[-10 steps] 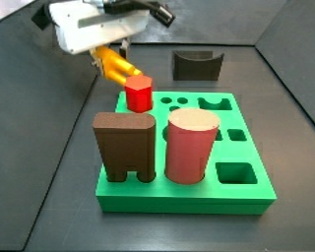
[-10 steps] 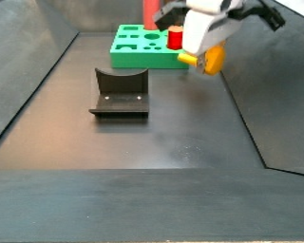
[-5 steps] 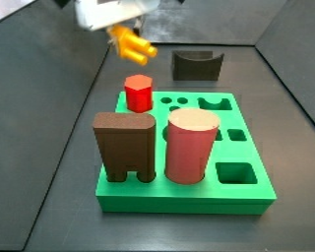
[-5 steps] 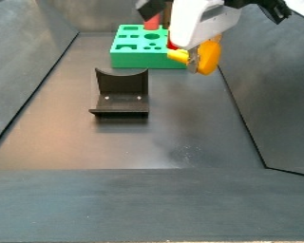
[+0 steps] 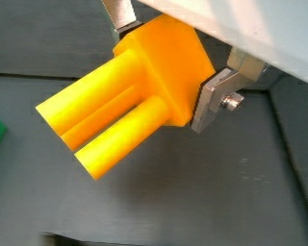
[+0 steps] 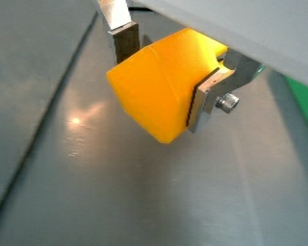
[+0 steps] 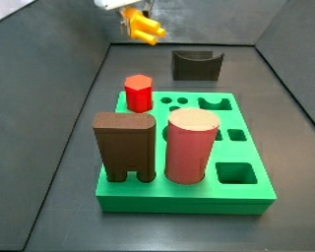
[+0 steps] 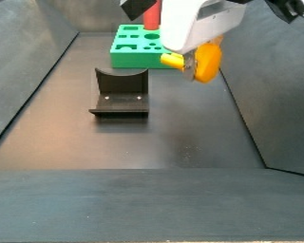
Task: Pick up the 3 prong object. Move up. Rotate the 3 prong object. Place the 3 prong object on the fixture. Regrasp the 3 prong object. Move to above the board. Insert the 3 prong object.
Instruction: Rotate the 3 prong object.
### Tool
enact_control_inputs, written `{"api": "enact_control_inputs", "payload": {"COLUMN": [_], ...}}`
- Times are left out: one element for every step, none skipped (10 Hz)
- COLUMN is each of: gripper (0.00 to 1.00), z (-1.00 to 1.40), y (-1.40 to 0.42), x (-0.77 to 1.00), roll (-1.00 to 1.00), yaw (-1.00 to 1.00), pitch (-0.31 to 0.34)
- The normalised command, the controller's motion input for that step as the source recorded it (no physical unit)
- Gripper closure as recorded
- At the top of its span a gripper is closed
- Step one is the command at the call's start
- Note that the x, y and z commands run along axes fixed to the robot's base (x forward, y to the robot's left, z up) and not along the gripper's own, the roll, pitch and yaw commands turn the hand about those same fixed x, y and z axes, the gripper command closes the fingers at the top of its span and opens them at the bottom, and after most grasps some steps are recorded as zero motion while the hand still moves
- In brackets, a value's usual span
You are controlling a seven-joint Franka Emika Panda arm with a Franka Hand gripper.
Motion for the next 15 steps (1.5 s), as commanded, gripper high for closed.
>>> {"api": "enact_control_inputs", "payload": {"gripper": [1.00, 1.00, 1.00, 1.00, 1.00, 1.00, 1.00, 1.00, 1.00, 1.00, 1.00, 1.00, 1.00, 1.00, 1.00], "z": [0.00, 0.00, 0.01, 0.01, 0.01, 0.01, 0.01, 0.01, 0.01, 0.01, 0.01, 0.01, 0.01, 0.01, 0.01], "y": [0.18, 0.00, 0.01, 0.01, 0.01, 0.01, 0.01, 0.01, 0.01, 0.01, 0.01, 0.01, 0.01, 0.01, 0.01], "x": [0.07, 0.00, -0.01, -0.02, -0.01, -0.01, -0.01, -0.01, -0.01, -0.01, -0.01, -0.01, -0.01, -0.01, -0.01], "roll": [-0.14, 0.00, 0.00, 0.00, 0.00, 0.00, 0.00, 0.00, 0.00, 0.00, 0.00, 0.00, 0.00, 0.00, 0.00], "yaw": [-0.03, -1.00, -1.00, -1.00, -1.00, -1.00, -1.00, -1.00, -1.00, -1.00, -1.00, -1.00, -1.00, -1.00, -1.00], "pitch": [0.076, 0.000, 0.000, 0.000, 0.000, 0.000, 0.000, 0.000, 0.000, 0.000, 0.000, 0.000, 0.000, 0.000, 0.000]}}
